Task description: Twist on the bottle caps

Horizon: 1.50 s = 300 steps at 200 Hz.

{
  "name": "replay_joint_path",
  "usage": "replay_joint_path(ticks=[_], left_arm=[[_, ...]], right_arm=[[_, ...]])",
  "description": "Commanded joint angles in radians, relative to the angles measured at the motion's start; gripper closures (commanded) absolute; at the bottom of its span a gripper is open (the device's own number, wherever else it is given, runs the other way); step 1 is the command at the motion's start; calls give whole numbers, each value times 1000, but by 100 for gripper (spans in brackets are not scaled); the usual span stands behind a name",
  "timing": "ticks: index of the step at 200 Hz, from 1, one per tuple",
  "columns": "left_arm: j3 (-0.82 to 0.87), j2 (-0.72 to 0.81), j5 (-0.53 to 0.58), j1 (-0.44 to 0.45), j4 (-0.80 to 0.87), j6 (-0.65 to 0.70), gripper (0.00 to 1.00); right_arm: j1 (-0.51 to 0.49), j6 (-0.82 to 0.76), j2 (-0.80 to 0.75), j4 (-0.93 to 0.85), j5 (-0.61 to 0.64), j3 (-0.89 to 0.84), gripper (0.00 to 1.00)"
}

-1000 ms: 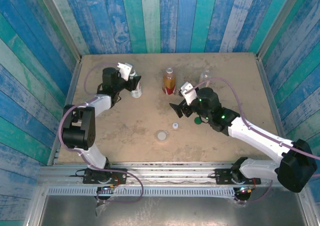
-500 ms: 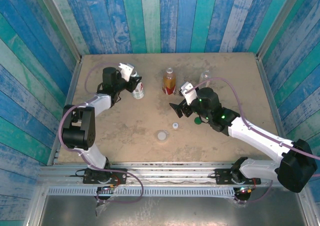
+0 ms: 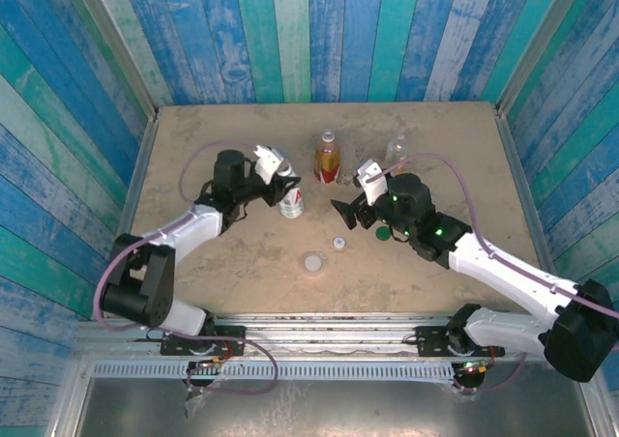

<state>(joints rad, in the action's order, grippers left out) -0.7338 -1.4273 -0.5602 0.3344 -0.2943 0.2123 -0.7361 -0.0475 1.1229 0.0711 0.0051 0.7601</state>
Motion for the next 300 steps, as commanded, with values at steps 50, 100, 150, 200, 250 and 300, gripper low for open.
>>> replay_joint_path(ticks=[50, 100, 150, 200, 250, 300], left_arm=[[93, 73, 35, 148, -39, 3, 56], [144, 52, 38, 151, -81, 29, 49], [203, 93, 34, 152, -195, -1, 14], [331, 104, 82, 152, -504, -104, 0], [440, 55, 132, 152, -816, -188, 3], [472, -70, 127, 152, -1027, -237, 1]], right_arm=[[-4, 66, -111, -10, 70, -84, 0], [-4, 79, -120, -27, 72, -83, 0], [-4, 81, -106, -24, 62, -64, 0], [-4, 91, -107, -25, 46, -69, 0], [-4, 102, -110, -30, 40, -68, 0], [-5, 104, -100, -43, 29, -47, 0]])
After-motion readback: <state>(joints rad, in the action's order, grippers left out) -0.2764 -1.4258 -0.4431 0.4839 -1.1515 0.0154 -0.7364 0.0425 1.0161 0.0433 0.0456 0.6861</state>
